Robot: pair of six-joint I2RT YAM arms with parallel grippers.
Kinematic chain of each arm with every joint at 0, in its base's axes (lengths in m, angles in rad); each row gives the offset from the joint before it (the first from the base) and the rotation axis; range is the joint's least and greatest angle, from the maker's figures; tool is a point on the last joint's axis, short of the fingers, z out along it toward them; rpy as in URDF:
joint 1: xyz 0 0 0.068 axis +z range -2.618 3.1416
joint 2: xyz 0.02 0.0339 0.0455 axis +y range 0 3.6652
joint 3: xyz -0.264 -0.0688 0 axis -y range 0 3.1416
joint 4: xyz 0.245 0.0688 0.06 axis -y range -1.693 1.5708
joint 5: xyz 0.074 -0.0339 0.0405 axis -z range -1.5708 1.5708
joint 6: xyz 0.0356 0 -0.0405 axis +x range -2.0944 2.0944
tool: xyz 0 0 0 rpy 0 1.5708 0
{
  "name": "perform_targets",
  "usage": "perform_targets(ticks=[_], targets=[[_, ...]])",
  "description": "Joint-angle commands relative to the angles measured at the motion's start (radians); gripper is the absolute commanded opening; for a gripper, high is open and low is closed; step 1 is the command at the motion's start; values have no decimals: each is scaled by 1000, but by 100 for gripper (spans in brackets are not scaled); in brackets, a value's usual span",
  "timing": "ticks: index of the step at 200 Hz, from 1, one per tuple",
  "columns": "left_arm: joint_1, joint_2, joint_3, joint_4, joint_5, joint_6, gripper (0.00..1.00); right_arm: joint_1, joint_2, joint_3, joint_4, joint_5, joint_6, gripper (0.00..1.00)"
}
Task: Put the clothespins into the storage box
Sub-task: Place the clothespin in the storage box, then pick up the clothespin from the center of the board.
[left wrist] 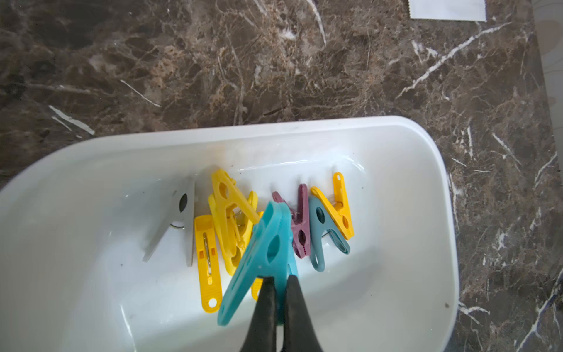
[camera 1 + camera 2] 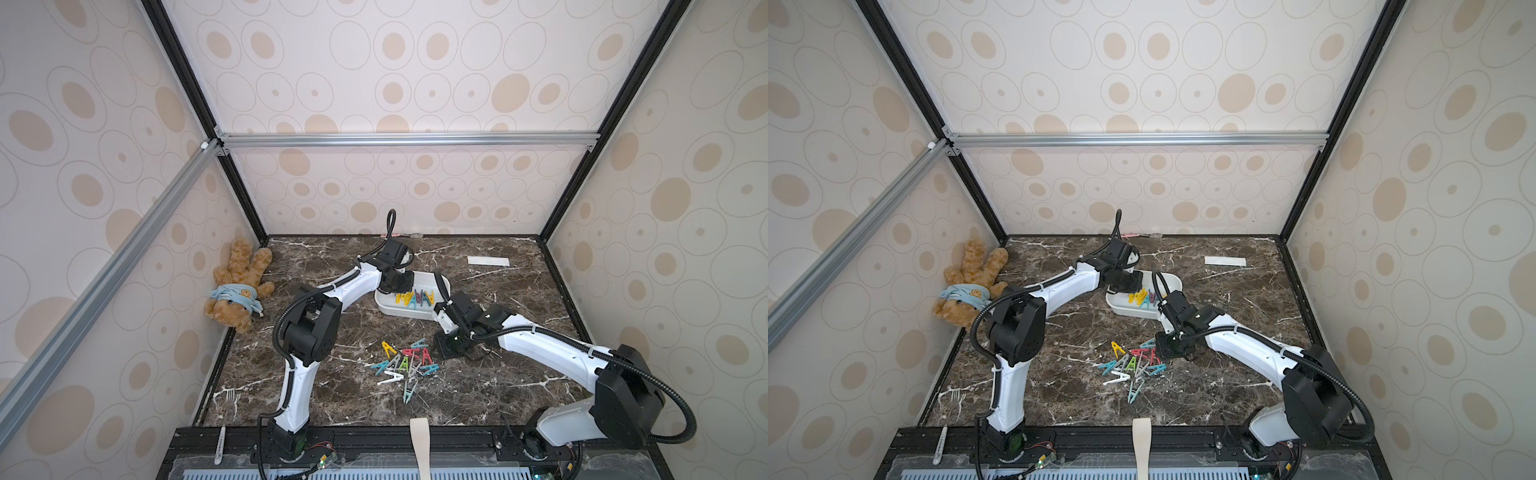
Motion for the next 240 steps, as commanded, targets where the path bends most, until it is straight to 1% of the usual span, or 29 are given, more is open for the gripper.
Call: perform_targets(ticks=[1, 17, 40, 68, 105, 118, 149, 196, 218, 240], targets=[[9, 20, 51, -22, -8, 25, 12, 15, -25, -6, 24, 11, 42, 34], [10, 27, 61, -18, -8, 20, 23, 24, -20, -4, 27, 10, 48, 35], [12, 24, 69, -20, -10, 19, 31, 35, -9, 9, 23, 10, 51, 35], [15, -7, 64, -25, -15, 27, 33, 44, -9, 22, 11, 27, 58, 35], [16, -106, 21, -11, -37, 37, 38, 67, -22, 6, 16, 57, 109, 34], [16, -160, -22, 4, -47, 41, 39, 89, -27, -6, 22, 68, 140, 34], [16, -326, -203, 53, -91, 49, 41, 175, -20, -49, 45, 83, 237, 35], [16, -569, -467, 91, -134, 49, 42, 300, 48, -104, 135, 45, 408, 35], [17, -647, -563, 114, -138, 31, 43, 317, 97, -101, 168, 12, 443, 35], [18, -706, -623, 136, -134, 12, 43, 318, 124, -88, 174, -2, 454, 35]])
